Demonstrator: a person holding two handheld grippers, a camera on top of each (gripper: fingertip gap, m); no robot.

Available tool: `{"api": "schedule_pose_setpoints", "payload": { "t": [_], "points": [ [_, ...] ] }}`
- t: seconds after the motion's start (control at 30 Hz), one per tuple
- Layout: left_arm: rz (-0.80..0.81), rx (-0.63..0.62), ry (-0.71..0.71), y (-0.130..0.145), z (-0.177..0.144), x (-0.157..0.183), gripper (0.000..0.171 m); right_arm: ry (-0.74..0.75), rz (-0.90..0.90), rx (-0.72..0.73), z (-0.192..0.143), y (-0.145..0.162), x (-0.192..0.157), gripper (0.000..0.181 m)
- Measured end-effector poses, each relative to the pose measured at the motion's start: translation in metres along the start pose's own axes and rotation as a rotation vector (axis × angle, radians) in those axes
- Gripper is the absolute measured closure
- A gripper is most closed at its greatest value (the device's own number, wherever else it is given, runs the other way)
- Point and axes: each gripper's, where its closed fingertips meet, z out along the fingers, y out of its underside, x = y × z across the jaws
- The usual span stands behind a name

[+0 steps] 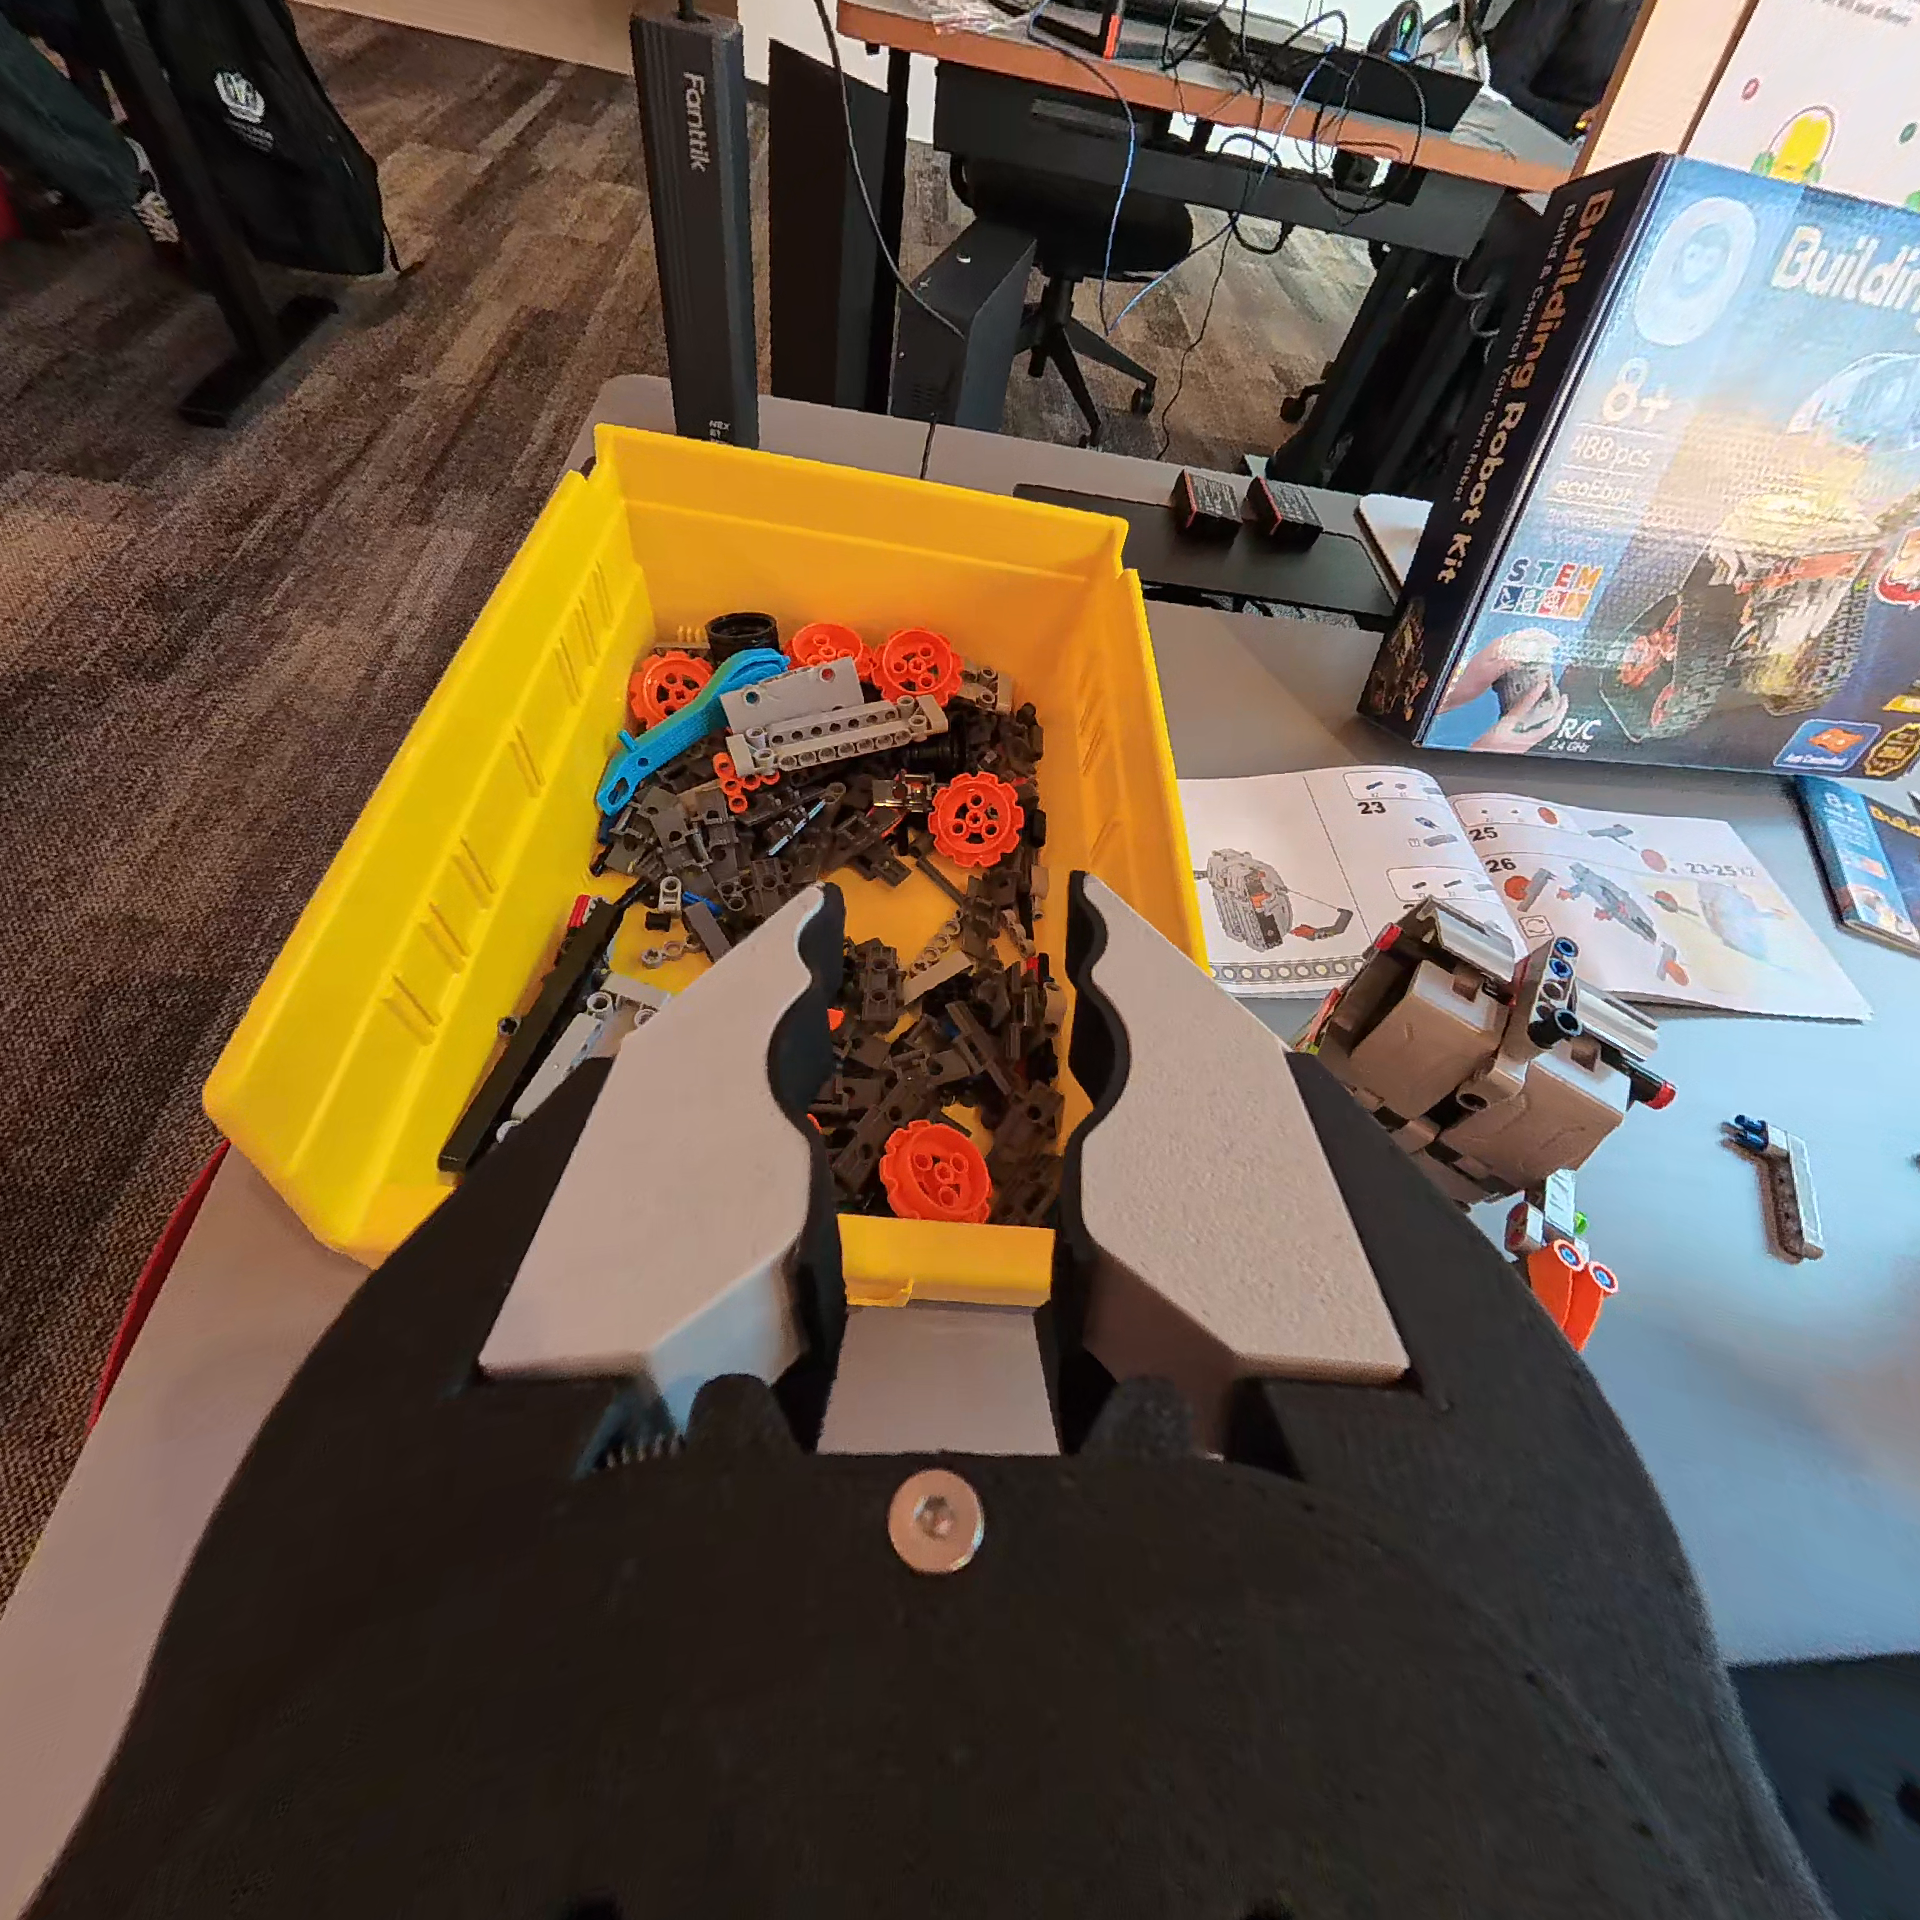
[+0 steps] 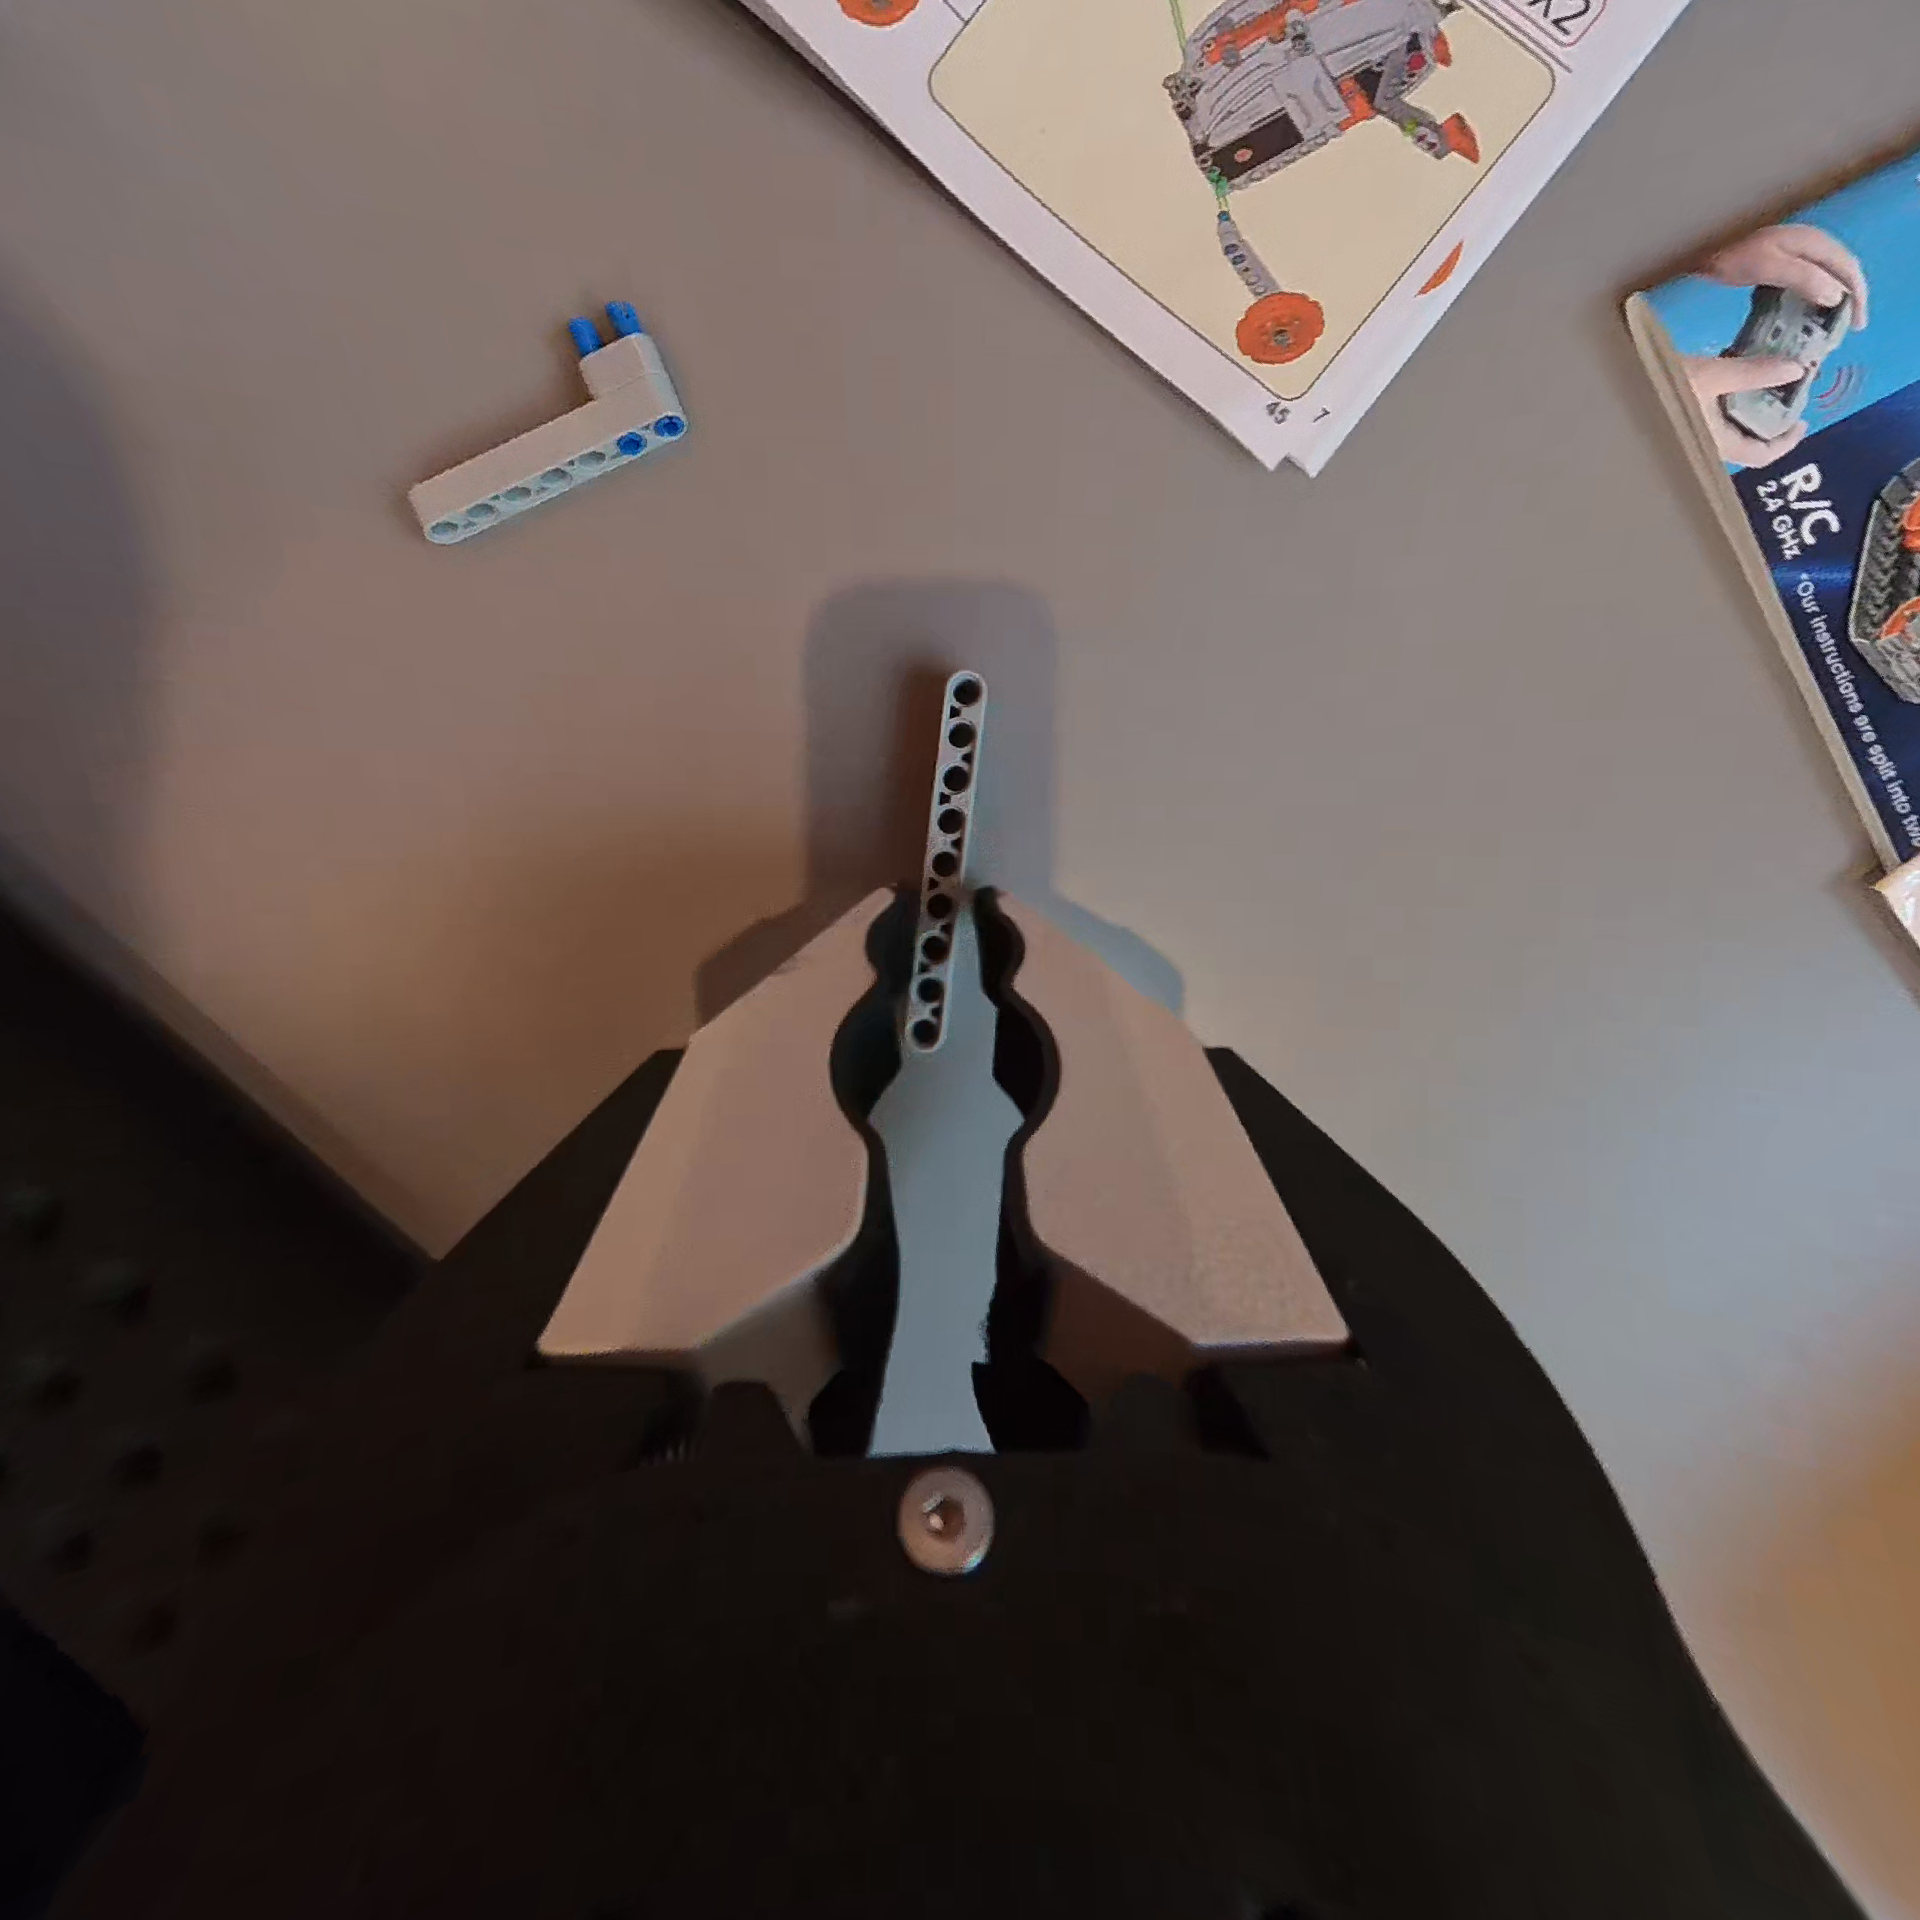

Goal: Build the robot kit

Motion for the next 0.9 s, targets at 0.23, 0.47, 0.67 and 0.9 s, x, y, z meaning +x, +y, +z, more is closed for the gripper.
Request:
{"api": "schedule_pose_setpoints", "payload": {
  "t": [0.23,0.47,0.67,0.9],
  "points": [
    [-0.027,-0.004,0.006,0.003,-0.002,-0.006,0.13,0.113,0.165,0.004,0.003,-0.01,0.029,0.176],
    [-0.055,-0.014,0.007,0.003,0.002,-0.015,0.127,0.077,0.196,0.043,0.007,-0.021,0.028,0.16],
    [-0.003,-0.067,0.151,-0.029,0.024,0.002,0.13,0.169,0.053,0.39,-0.018,-0.069,0.056,0.144],
    [0.169,-0.104,0.225,-0.093,0.048,0.022,0.132,0.213,0.045,0.69,-0.05,-0.09,0.073,0.139]
  ]
}}
